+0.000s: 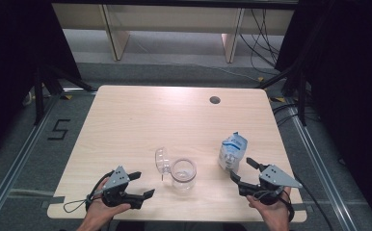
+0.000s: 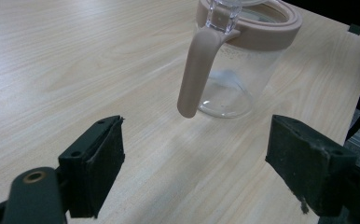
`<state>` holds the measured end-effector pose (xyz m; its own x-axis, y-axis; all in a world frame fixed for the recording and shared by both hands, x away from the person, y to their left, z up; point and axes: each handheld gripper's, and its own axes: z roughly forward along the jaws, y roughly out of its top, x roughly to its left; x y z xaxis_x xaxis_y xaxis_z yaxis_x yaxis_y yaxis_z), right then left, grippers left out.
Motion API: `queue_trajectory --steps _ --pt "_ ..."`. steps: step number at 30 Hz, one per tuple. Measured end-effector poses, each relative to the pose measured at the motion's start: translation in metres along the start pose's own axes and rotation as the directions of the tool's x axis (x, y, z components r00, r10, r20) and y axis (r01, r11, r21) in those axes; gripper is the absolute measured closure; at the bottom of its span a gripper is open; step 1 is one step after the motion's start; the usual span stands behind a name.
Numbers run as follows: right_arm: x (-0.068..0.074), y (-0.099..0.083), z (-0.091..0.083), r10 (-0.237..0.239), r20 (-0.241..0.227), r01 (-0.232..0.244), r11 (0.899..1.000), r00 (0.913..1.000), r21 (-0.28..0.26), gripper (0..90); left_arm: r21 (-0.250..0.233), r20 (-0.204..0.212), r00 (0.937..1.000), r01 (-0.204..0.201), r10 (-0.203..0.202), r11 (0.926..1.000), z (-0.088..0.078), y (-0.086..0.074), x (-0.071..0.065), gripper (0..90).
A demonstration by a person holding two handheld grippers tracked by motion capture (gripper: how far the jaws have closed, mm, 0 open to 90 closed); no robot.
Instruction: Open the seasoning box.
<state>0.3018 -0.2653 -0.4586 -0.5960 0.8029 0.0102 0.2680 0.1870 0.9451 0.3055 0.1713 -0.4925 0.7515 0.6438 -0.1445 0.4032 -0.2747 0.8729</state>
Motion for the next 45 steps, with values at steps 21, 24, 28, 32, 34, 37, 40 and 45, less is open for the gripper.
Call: queue_trajectory --steps 21,24,28,32,34,37,40,45 --pt "-0.015 -0.012 0.017 0.004 0.013 -0.004 1.0 0.9999 -0.002 15.5 0.007 0.011 0.9999 -0.001 0.001 1.0 0.001 0.0 0.0 18.4" --pt "-0.017 -0.014 0.023 -0.024 0.001 0.024 1.0 0.9997 0.003 15.6 0.008 0.011 0.9999 -0.001 0.001 1.0 0.001 0.0 0.0 18.4" --pt "-0.019 -0.014 0.03 -0.019 -0.007 0.019 1.0 0.9998 0.011 15.6 0.008 0.011 0.9999 0.002 -0.002 1.0 0.002 0.0 0.0 18.4" --pt "-0.021 -0.015 0.036 -0.026 0.008 0.026 0.999 0.9996 0.018 15.6 0.01 0.011 0.9999 -0.001 0.001 1.0 0.001 0.0 0.0 18.4" --pt "-0.022 -0.016 0.038 -0.027 0.025 0.027 1.0 0.9993 0.014 15.5 0.009 0.011 0.9999 0.0 0.0 1.0 0.001 0.0 0.0 18.4" --pt "-0.022 -0.016 0.042 -0.02 0.009 0.019 1.0 0.9998 0.011 15.6 0.007 0.011 0.9999 0.0 0.0 1.0 0.001 0.0 0.001 18.3" --pt "-0.023 -0.016 0.045 -0.027 0.012 0.026 1.0 0.9996 0.014 15.6 0.01 0.01 0.9999 -0.001 0.001 1.0 0.002 0.0 0.001 18.3" --pt "-0.025 -0.018 0.051 -0.019 0.0 0.019 1.0 0.9998 0.005 15.6 0.009 0.01 0.9999 0.0 0.0 1.0 0.002 0.0 0.001 18.3"
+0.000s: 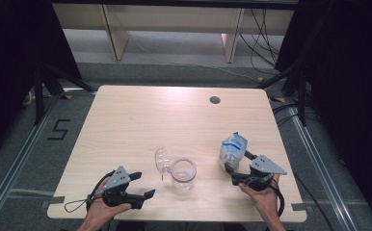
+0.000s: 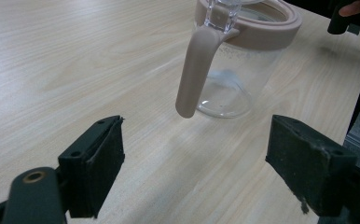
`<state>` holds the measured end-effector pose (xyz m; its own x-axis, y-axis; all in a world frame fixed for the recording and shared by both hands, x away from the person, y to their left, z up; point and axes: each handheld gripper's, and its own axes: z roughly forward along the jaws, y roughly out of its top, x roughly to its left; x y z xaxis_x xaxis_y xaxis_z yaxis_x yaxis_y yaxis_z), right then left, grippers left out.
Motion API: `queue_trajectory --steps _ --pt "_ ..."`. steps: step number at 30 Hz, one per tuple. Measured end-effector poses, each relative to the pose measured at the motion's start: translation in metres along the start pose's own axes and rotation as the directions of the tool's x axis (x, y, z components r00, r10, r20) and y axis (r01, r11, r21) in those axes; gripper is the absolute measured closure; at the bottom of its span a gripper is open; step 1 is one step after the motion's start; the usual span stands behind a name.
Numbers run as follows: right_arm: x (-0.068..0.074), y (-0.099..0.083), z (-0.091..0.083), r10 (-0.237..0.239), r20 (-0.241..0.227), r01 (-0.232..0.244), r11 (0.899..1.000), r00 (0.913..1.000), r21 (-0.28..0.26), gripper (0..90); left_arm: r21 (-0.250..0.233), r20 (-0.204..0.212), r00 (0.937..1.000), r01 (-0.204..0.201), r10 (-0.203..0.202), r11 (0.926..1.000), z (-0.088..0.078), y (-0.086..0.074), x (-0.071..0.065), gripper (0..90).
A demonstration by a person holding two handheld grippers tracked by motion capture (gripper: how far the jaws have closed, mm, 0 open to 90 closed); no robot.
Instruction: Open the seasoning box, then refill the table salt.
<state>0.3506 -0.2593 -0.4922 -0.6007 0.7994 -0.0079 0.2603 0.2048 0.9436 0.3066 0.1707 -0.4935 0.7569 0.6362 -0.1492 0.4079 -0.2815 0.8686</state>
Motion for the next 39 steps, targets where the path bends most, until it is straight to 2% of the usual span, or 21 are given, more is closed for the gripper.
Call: queue_trajectory --steps 1,4,5,9,13,14,17,19,21,22,23,24,25,28,29,31,32,35,36,37,39 --pt "-0.001 0.001 -0.001 -0.016 0.01 0.016 1.0 0.9998 0.02 15.6 0.0 0.0 1.0 0.0 0.0 1.0 0.0 0.0 0.0 18.3" --pt "-0.001 -0.001 0.002 -0.005 0.0 0.005 1.0 1.0 0.007 15.6 -0.001 0.0 1.0 0.0 0.0 1.0 0.0 0.0 0.0 18.2" --pt "-0.001 -0.001 0.003 -0.005 0.02 0.004 1.0 0.9998 0.008 15.6 -0.003 0.0 1.0 0.0 0.0 1.0 0.0 0.0 0.0 18.3" --pt "-0.002 -0.001 0.005 -0.003 -0.007 0.003 1.0 1.0 0.008 15.6 -0.003 0.0 1.0 0.0 0.0 1.0 0.0 0.0 0.0 18.2" --pt "-0.001 -0.001 0.008 -0.002 0.016 0.002 1.0 0.9999 0.002 15.6 -0.006 0.004 1.0 -0.003 0.003 1.0 0.0 0.0 -0.001 18.2" --pt "-0.001 -0.001 0.009 0.002 -0.003 -0.002 1.0 1.0 0.0 15.6 -0.006 0.005 1.0 -0.005 0.005 1.0 0.0 0.0 -0.001 18.3" --pt "-0.001 -0.001 0.01 -0.013 0.015 0.013 1.0 0.9998 -0.013 15.6 -0.006 0.004 1.0 -0.006 0.006 1.0 0.0 0.0 -0.001 18.2" --pt "-0.001 0.0 0.01 -0.015 0.007 0.015 1.0 0.9999 -0.01 15.6 0.003 0.0 1.0 -0.002 0.002 1.0 0.0 0.0 0.0 18.2" --pt "0.0 -0.001 0.012 0.002 0.009 -0.002 1.0 1.0 -0.009 15.5 0.007 -0.008 0.9999 -0.007 0.007 0.9999 0.0 0.0 -0.001 18.2" --pt "-0.002 -0.001 0.013 -0.002 -0.013 0.002 1.0 0.9999 -0.008 15.5 -0.002 0.003 1.0 -0.001 0.001 1.0 0.001 0.0 -0.001 18.2" --pt "-0.001 -0.001 0.013 0.004 -0.001 -0.004 1.0 1.0 -0.002 15.6 -0.004 0.002 0.9998 0.019 -0.019 0.9998 0.001 -0.001 -0.002 18.2" --pt "0.0 -0.002 0.015 0.013 0.016 -0.012 1.0 0.9998 -0.024 15.5 -0.003 0.002 0.9997 0.023 -0.023 0.9997 0.001 -0.001 -0.002 18.2" --pt "-0.001 -0.001 0.014 0.003 0.009 -0.003 1.0 1.0 -0.011 15.5 0.002 0.002 0.9999 -0.01 0.01 0.9999 0.0 0.0 -0.001 18.2" --pt "-0.002 -0.001 0.016 -0.009 0.003 0.01 1.0 1.0 -0.013 15.5 -0.004 0.004 1.0 -0.003 0.003 1.0 0.0 -0.001 -0.002 18.2" --pt "-0.001 -0.002 0.019 0.007 -0.014 -0.007 1.0 0.9999 -0.019 15.5 -0.003 0.004 0.9999 -0.01 0.01 0.9999 0.0 0.0 -0.002 18.3" --pt "-0.001 -0.002 0.02 -0.006 0.007 0.006 1.0 1.0 -0.022 15.5 -0.005 0.001 0.9999 -0.01 0.01 0.9999 0.0 0.0 -0.001 18.2" --pt "-0.001 -0.002 0.021 -0.011 -0.009 0.01 1.0 0.9999 -0.026 15.5 -0.005 0.006 1.0 -0.003 0.003 1.0 0.0 0.0 -0.001 18.2" --pt "-0.001 -0.002 0.024 -0.007 -0.009 0.007 1.0 0.9999 -0.025 15.5 -0.005 0.004 1.0 -0.007 0.007 1.0 0.0 0.0 -0.001 18.2" --pt "-0.001 -0.003 0.025 -0.013 0.014 0.014 0.999 0.9998 -0.029 15.6 -0.001 -0.005 0.9999 -0.01 0.01 0.9999 -0.001 0.0 -0.002 18.2" --pt "0.0 -0.003 0.027 0.007 -0.001 -0.007 1.0 1.0 -0.022 15.6 -0.002 -0.004 0.9999 -0.01 0.01 0.9999 -0.001 0.0 -0.002 18.2" --pt "-0.002 -0.003 0.028 0.002 -0.005 -0.002 1.0 1.0 -0.013 15.6 -0.002 0.005 1.0 -0.007 0.007 1.0 0.0 0.0 -0.002 18.3"
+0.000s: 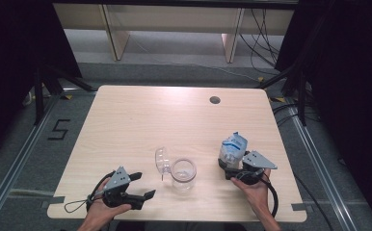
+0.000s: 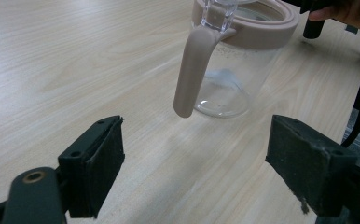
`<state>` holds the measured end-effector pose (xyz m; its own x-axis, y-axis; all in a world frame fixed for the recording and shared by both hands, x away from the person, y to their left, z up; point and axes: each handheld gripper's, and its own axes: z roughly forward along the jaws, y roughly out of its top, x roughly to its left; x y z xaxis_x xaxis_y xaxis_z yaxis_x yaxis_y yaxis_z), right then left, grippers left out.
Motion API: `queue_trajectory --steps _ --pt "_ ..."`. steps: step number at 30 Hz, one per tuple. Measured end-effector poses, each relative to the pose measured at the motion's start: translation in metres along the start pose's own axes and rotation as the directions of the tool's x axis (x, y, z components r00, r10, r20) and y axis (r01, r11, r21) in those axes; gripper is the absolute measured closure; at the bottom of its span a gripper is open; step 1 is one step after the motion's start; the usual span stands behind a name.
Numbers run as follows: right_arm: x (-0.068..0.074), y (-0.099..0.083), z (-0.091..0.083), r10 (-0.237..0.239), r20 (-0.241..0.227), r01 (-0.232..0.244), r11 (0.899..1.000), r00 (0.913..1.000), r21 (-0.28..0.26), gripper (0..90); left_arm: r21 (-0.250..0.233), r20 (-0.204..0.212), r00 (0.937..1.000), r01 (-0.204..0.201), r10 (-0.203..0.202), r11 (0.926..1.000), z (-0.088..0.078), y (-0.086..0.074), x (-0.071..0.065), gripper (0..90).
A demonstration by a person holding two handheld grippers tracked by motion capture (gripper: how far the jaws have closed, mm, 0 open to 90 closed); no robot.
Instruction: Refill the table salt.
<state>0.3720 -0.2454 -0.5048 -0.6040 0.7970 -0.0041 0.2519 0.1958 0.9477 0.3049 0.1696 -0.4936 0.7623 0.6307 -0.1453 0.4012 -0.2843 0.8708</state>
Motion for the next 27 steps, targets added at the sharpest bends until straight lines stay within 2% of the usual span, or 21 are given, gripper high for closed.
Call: queue_trajectory --steps 2,5,6,7,8,9,12,13,14,15,16,19,20,21,22,23,25,26,27 --pt "0.0 0.0 0.0 -0.003 0.019 0.003 1.0 0.9998 0.003 15.7 0.0 0.001 1.0 0.001 -0.001 1.0 0.0 0.0 0.0 18.2" --pt "0.0 -0.001 0.003 -0.01 0.011 0.01 1.0 0.9999 -0.003 15.9 -0.001 0.002 1.0 0.001 -0.001 1.0 0.0 0.0 0.0 18.2" --pt "0.0 -0.001 0.004 0.004 0.002 -0.004 1.0 1.0 -0.002 16.0 -0.004 -0.001 1.0 0.004 -0.004 1.0 0.0 0.0 -0.001 18.2" --pt "0.003 -0.001 0.003 0.024 0.015 -0.024 1.0 0.9996 0.005 16.2 0.0 -0.005 1.0 0.002 -0.002 1.0 0.0 0.0 -0.001 18.2" --pt "0.0 -0.001 0.005 -0.01 0.009 0.01 1.0 0.9999 0.003 16.4 0.002 -0.006 1.0 0.001 -0.001 1.0 -0.001 0.0 -0.001 18.2" --pt "0.0 -0.002 0.006 0.002 0.008 -0.002 1.0 1.0 0.002 16.5 0.003 -0.006 1.0 0.0 0.0 1.0 -0.001 0.0 -0.001 18.2" --pt "-0.001 -0.003 0.007 -0.005 0.01 0.005 1.0 0.9999 0.007 17.5 0.002 -0.006 1.0 0.0 0.0 1.0 -0.001 0.0 -0.001 18.2" --pt "-0.001 -0.003 0.008 0.001 0.02 -0.002 1.0 0.9998 0.008 17.9 -0.001 -0.006 1.0 0.004 -0.004 1.0 -0.001 0.0 -0.001 18.2" --pt "-0.002 -0.003 0.009 0.005 -0.002 -0.005 1.0 1.0 0.012 18.0 0.003 -0.006 1.0 0.0 0.0 1.0 -0.001 0.0 -0.001 18.2" --pt "0.001 -0.003 0.007 0.034 0.017 -0.035 0.999 0.9993 0.025 18.2 0.003 -0.006 1.0 0.0 0.0 1.0 -0.001 0.0 -0.001 18.2" --pt "-0.003 -0.004 0.01 -0.004 0.013 0.004 1.0 0.9999 0.001 18.8 0.003 -0.005 1.0 0.0 0.0 1.0 -0.001 0.0 -0.001 18.2" --pt "-0.003 -0.004 0.01 0.017 0.0 -0.017 1.0 0.9998 0.02 19.9 0.003 -0.005 1.0 0.0 0.0 1.0 -0.001 0.0 -0.001 18.2" --pt "-0.003 -0.004 0.011 0.009 0.004 -0.009 1.0 1.0 0.019 20.5 0.003 -0.006 1.0 -0.001 0.001 1.0 -0.001 0.0 -0.001 18.2" --pt "-0.002 -0.005 0.011 0.027 0.008 -0.027 0.999 0.9996 0.022 20.9 -0.001 -0.005 1.0 0.004 -0.004 1.0 -0.001 0.0 -0.001 18.2" --pt "-0.005 -0.004 0.011 0.004 0.01 -0.004 1.0 0.9999 0.014 21.5 -0.001 -0.005 1.0 0.004 -0.004 1.0 -0.001 0.0 -0.001 18.2" --pt "-0.005 -0.005 0.012 0.002 0.008 -0.002 1.0 1.0 0.013 21.9 -0.001 -0.005 1.0 0.004 -0.004 1.0 -0.001 0.0 -0.001 18.2" --pt "-0.005 -0.005 0.012 0.016 0.003 -0.016 1.0 0.9999 0.025 22.5 0.005 -0.007 1.0 -0.001 0.001 1.0 -0.001 0.0 -0.001 18.2" --pt "-0.003 -0.005 0.011 0.035 0.015 -0.035 0.999 0.9993 0.023 23.0 0.004 -0.007 1.0 0.0 0.0 1.0 -0.001 0.0 -0.001 18.2" --pt "-0.002 -0.006 0.012 0.033 0.024 -0.034 0.999 0.9992 0.02 23.6 0.002 -0.007 1.0 0.003 -0.003 1.0 -0.001 0.0 -0.001 18.2"
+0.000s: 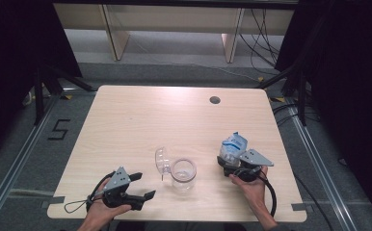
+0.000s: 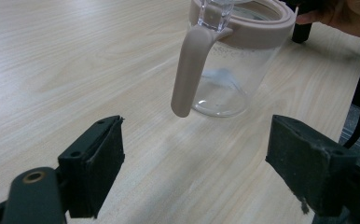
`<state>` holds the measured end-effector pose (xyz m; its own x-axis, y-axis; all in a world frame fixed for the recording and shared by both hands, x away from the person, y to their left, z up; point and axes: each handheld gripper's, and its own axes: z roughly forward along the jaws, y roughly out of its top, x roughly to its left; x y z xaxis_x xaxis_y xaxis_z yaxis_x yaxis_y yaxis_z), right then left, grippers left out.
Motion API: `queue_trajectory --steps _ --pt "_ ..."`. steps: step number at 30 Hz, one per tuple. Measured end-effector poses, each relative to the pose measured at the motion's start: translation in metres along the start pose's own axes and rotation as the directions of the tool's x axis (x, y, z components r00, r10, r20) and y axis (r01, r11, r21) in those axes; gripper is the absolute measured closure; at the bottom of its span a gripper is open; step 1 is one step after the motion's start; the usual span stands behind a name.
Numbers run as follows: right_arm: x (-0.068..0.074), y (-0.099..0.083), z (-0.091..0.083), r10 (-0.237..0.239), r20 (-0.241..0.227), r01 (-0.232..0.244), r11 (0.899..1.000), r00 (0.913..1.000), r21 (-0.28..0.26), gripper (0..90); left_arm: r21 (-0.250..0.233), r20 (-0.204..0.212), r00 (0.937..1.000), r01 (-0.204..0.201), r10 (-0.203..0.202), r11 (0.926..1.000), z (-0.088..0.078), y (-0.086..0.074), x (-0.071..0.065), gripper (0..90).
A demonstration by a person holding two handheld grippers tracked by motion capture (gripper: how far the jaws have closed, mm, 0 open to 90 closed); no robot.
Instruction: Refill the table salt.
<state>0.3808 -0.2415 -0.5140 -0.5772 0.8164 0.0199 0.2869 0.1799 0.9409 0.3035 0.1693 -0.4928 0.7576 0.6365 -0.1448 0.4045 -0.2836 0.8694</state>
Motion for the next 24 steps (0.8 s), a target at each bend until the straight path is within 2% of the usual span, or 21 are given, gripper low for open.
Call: queue_trajectory --steps 1,2,3,6,7,12,18,20,21,23,24 --pt "0.0 -0.0002 0.0003 0.0 0.002 0.0 1.0 1.0 0.0 23.9 0.005 0.0 1.0 -0.006 0.006 1.0 -0.0003 0.0001 0.0004 18.2" --pt "-0.0027 0.0 0.0018 -0.026 -0.024 0.026 1.0 0.9994 -0.003 24.3 0.005 0.0 1.0 -0.006 0.006 1.0 -0.0002 0.0 0.0004 18.2" --pt "-0.003 0.0003 0.0015 -0.025 -0.038 0.026 1.0 0.999 0.014 24.8 0.005 0.0 1.0 -0.006 0.006 1.0 -0.0002 0.0 0.0003 18.2" --pt "-0.0016 0.0003 0.002 -0.029 -0.025 0.029 1.0 0.9993 0.001 26.8 0.005 0.001 1.0 -0.007 0.007 1.0 -0.0001 0.0 0.0002 18.2" --pt "-0.0035 0.0006 0.0021 -0.053 -0.015 0.053 0.999 0.9985 -0.009 27.2 0.006 0.001 1.0 -0.007 0.007 1.0 -0.0002 0.0 0.0002 18.2" --pt "-0.0042 0.0007 0.0033 -0.052 -0.035 0.052 0.999 0.998 -0.007 30.0 0.005 0.001 1.0 -0.007 0.007 1.0 0.0 0.0 0.0 18.2" --pt "-0.0058 0.001 0.0042 -0.06 -0.03 0.059 0.998 0.9978 -0.014 33.6 0.005 0.001 1.0 -0.007 0.007 1.0 0.0001 -0.0001 0.0 18.2" --pt "-0.0042 0.0008 0.0044 -0.041 -0.037 0.04 0.999 0.9985 -0.011 34.2 0.005 0.002 1.0 -0.006 0.006 1.0 0.0001 -0.0001 0.0 18.2" --pt "-0.0068 0.0013 0.0055 -0.072 -0.04 0.071 0.997 0.9966 -0.023 35.6 0.005 0.001 1.0 -0.007 0.007 1.0 0.0001 -0.0001 0.0 18.2" --pt "-0.0071 0.0015 0.0059 -0.082 -0.043 0.081 0.996 0.9957 -0.027 36.0 0.005 0.001 1.0 -0.007 0.007 1.0 0.0 -0.0001 0.0 18.2" --pt "-0.0048 0.0009 0.0054 -0.055 -0.044 0.054 0.998 0.9975 -0.022 37.0 0.004 0.001 1.0 -0.007 0.007 1.0 0.0 -0.0001 -0.0001 18.2"
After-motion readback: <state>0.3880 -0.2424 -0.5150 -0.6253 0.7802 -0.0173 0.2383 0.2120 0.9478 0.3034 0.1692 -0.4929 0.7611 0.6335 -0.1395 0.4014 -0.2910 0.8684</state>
